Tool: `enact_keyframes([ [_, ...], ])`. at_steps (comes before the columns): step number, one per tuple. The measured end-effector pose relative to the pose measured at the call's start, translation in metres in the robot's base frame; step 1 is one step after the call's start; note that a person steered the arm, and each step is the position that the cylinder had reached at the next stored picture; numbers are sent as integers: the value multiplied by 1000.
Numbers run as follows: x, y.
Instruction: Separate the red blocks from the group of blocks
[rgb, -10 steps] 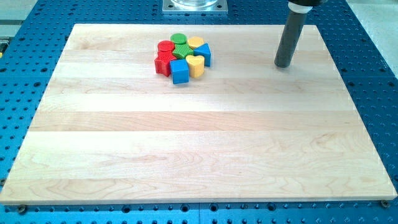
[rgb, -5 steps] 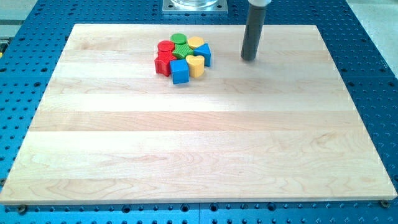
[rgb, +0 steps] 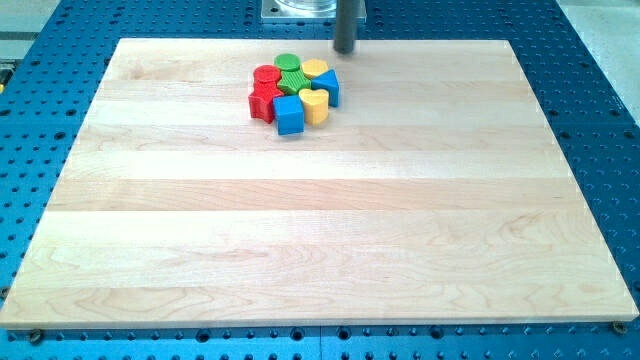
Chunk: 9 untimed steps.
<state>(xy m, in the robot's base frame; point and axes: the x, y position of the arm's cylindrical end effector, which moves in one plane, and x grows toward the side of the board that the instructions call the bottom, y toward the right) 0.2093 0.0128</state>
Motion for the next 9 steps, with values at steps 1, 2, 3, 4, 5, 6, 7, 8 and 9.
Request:
enact_keyframes([
  [1,3,-27],
  [2,2,-29],
  [3,-15,-44],
  [4,-15,-51],
  [5,-9,-53],
  [6,20,-56],
  [7,20,-66],
  [8,20,-78],
  [9,59,-91],
])
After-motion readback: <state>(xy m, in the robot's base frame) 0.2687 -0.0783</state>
